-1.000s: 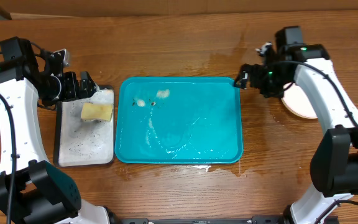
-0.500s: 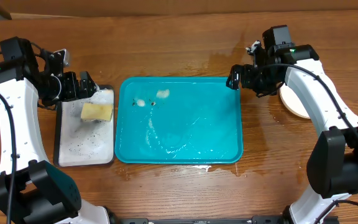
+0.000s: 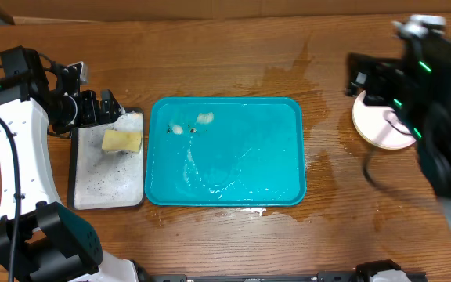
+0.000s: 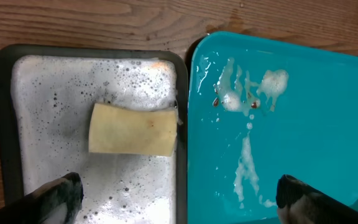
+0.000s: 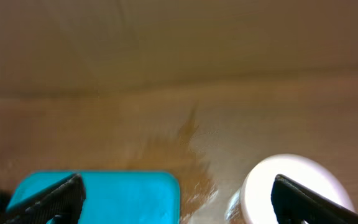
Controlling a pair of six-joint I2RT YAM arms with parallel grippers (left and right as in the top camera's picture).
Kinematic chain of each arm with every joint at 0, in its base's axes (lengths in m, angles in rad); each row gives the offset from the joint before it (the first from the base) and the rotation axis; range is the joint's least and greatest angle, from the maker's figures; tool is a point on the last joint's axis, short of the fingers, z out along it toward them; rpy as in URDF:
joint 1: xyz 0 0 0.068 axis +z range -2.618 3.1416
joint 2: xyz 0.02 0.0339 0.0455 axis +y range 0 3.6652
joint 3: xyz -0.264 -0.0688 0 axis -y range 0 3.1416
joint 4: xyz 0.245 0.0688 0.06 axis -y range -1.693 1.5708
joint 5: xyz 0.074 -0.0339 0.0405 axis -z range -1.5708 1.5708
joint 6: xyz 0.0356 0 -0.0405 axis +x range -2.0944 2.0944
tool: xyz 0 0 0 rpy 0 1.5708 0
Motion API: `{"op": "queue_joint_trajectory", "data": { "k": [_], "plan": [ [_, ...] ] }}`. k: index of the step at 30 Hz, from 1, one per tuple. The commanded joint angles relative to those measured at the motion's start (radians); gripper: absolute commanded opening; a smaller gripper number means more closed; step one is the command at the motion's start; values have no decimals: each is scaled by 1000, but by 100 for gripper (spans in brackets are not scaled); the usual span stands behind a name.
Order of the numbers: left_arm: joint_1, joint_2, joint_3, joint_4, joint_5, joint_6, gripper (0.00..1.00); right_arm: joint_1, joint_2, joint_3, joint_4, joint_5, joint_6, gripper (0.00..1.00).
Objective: Clean dirty plates on tray and stack at the side
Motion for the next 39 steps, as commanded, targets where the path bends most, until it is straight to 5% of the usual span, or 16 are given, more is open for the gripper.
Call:
{"op": "queue_joint_trajectory", "data": {
  "k": [1,6,18,39],
  "plan": [
    [-3,7,13,3,-3,7,100,4,-140,3,3,102,-1,100],
    [-3,7,13,3,-3,7,100,3,-383,-185,183,110,-5,100],
    [-3,7,13,4,-3,7,100,-32,-1049,-1117,758,59,0,100],
    [-2,7,13,3,-3,7,100,-126,-1175,-1535,918,-61,0,100]
  ]
}}
